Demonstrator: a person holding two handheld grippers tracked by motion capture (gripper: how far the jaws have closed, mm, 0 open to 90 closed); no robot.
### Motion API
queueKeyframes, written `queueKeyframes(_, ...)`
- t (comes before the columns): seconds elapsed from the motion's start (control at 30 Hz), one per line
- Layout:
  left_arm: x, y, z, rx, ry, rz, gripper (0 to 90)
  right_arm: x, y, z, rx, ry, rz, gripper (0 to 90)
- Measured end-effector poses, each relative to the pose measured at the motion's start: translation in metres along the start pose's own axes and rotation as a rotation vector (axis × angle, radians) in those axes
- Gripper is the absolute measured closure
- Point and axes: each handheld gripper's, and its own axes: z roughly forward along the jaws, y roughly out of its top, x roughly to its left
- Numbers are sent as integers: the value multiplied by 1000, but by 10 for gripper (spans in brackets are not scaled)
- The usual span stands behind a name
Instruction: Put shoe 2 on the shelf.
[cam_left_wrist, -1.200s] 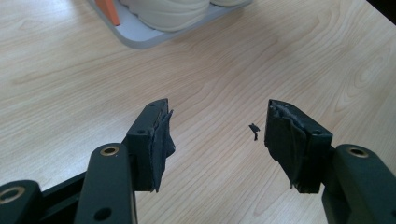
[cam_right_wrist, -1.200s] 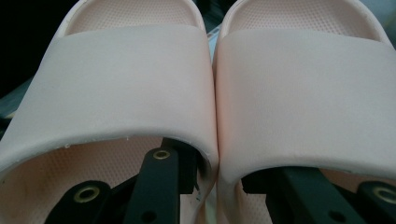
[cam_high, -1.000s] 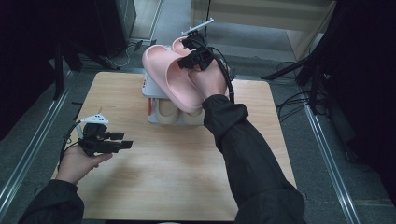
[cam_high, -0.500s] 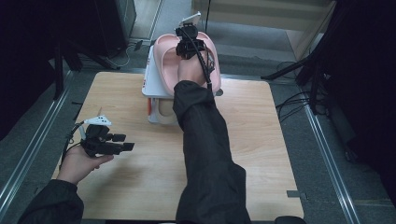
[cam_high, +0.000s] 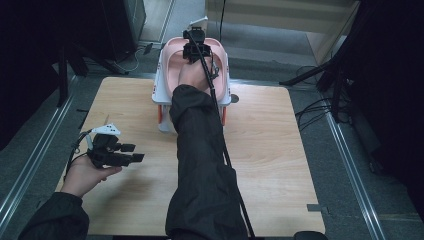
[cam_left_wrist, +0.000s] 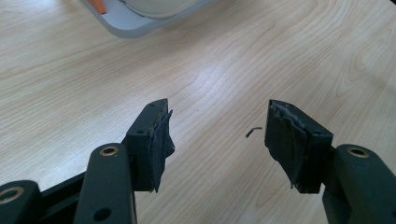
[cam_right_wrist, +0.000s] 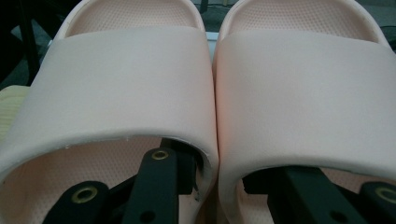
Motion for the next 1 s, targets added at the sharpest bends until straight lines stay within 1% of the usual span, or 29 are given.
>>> queueKeyframes(0.03, -1, 0, 0, 9, 6, 8, 404, 2, -1, 1, -4, -1, -6, 713)
queueKeyframes(0.13, -5, -2, -1, 18, 12, 59, 403, 6, -2, 5, -7, -10, -7, 715)
queueKeyframes(0.2, -6, -3, -2, 19, 10, 59, 404, 6, -2, 6, -8, -17, 8, 716)
queueKeyframes(0.3, -6, -2, -1, 22, 4, 59, 404, 6, -2, 6, -16, -37, 12, 717)
queueKeyframes(0.37, -7, -2, 0, 25, 3, 64, 404, 5, -1, 7, -21, -37, 20, 716)
queueKeyframes(0.43, -8, -2, 1, 30, 3, 69, 405, 5, -3, 8, -29, -38, 4, 716)
queueKeyframes(0.5, -8, -2, 2, 33, 1, 68, 405, 5, -4, 8, -36, -38, 0, 711)
queueKeyframes(0.63, -9, -1, 2, 33, -3, 75, 405, 4, -5, 8, -37, -24, -1, 675)
queueKeyframes(0.67, -9, -1, 2, 34, -5, 75, 405, 3, -6, 9, -29, -19, -5, 614)
queueKeyframes(0.7, -9, -2, 2, 33, -6, 77, 405, 3, -6, 9, -29, -16, -6, 600)
queueKeyframes(0.77, -8, -1, 3, 33, -5, 72, 405, 2, -7, 9, -23, -14, -11, 583)
queueKeyframes(0.83, -8, -1, 3, 32, -12, 68, 405, -1, -8, 8, -18, 3, -14, 575)
queueKeyframes(0.9, -8, -1, 3, 33, -12, 69, 405, -3, -10, 3, -27, 30, -24, 553)
queueKeyframes(0.93, -8, -1, 3, 32, -12, 67, 405, -4, -12, 1, -28, 37, -41, 551)
queueKeyframes(0.97, -8, -1, 3, 30, -12, 65, 405, -4, -13, -1, -34, 34, -53, 551)
queueKeyframes(1.0, -9, -1, 3, 31, -10, 66, 405, -6, -16, -4, -39, 52, -67, 539)
